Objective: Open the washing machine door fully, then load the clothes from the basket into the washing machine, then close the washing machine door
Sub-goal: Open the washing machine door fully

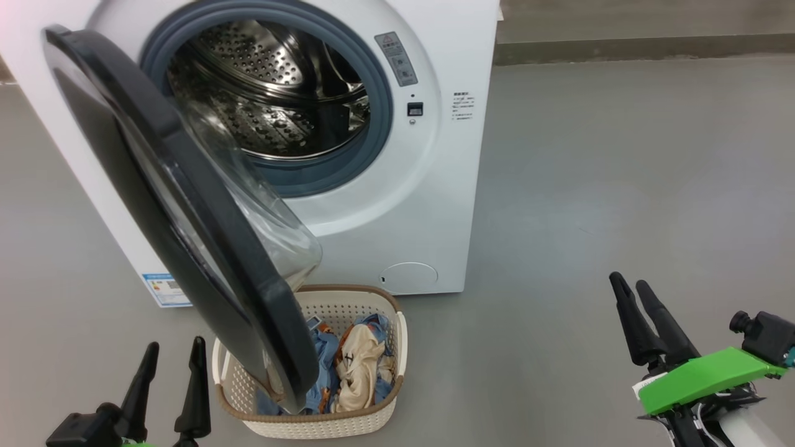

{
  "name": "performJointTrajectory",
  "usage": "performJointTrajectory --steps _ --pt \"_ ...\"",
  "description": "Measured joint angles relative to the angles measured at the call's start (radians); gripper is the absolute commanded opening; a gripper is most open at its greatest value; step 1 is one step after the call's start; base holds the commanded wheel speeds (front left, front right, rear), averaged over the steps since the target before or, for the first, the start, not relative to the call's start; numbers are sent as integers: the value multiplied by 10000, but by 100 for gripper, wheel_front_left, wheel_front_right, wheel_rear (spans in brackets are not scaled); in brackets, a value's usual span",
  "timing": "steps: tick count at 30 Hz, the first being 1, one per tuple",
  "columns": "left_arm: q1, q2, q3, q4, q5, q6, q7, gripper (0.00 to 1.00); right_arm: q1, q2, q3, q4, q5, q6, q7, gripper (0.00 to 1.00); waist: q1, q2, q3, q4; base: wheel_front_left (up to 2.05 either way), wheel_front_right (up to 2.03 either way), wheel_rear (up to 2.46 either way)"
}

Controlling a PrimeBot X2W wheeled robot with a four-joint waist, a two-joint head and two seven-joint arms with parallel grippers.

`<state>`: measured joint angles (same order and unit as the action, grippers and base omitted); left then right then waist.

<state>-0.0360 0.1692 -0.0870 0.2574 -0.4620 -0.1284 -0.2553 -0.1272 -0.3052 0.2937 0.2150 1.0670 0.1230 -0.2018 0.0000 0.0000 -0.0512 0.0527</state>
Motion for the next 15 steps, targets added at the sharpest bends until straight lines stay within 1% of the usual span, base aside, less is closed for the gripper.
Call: performJointTrajectory --steps 6,10,15 --pt "87 -119 153 -136 73 -2 0 100 79 -23 -447 579 -1620 0 -391 100 0 0 12 -241 0 0 0" --pt "198 -153 236 -173 73 0 0 100 89 54 -769 874 -2746 0 -428 100 0 0 11 -316 0 0 0" --pt "199 -169 270 -207 75 -2 0 100 98 146 -932 1198 -4090 2 -476 100 0 0 3 -343 0 0 0"
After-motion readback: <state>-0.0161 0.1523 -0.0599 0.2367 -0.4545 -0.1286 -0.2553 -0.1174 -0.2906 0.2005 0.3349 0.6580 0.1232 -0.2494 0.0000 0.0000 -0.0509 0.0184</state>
